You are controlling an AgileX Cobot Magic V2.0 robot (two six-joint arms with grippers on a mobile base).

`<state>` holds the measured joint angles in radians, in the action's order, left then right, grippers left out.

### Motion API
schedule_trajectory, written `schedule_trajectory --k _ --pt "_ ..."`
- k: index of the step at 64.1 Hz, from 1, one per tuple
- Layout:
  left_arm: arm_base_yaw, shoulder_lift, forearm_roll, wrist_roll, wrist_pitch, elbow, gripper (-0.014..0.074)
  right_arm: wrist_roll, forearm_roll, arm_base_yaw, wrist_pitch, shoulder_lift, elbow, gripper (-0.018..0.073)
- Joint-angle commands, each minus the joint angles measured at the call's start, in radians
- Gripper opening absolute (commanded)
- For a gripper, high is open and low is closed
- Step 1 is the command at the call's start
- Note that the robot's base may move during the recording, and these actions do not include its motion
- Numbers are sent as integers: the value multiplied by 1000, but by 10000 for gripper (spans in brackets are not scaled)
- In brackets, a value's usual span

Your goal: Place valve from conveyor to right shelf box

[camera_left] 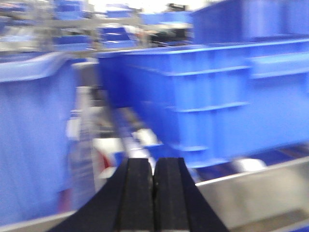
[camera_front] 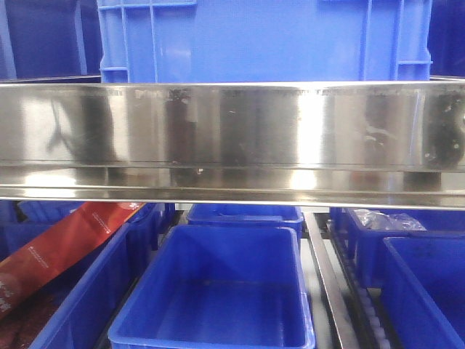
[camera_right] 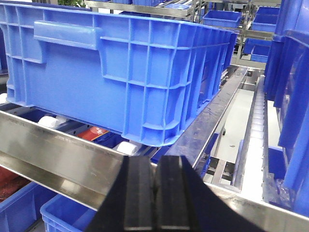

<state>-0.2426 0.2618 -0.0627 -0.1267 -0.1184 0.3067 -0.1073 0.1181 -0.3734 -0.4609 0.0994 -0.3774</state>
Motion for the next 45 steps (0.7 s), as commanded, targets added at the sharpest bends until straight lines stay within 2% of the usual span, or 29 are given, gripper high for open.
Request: schedule_trajectory --k 1,7,19,24,26,45 --pt "80 -71 3 8 17 -51 -111 -4 -10 1 21 -5 2 -162" --pt "163 -153 3 8 18 -129 -111 -4 -10 1 21 -5 2 -162" --pt "262 -262 3 8 84 -281 -111 -4 -10 1 21 -5 2 -162" --pt "278 -262 3 8 171 -307 -111 -4 -10 1 21 -5 2 -162" --pt "281 -262 3 8 118 -307 -111 -4 -10 1 23 -5 2 -162" --pt "279 -262 3 8 118 -307 -111 -4 -10 1 24 -5 2 -162"
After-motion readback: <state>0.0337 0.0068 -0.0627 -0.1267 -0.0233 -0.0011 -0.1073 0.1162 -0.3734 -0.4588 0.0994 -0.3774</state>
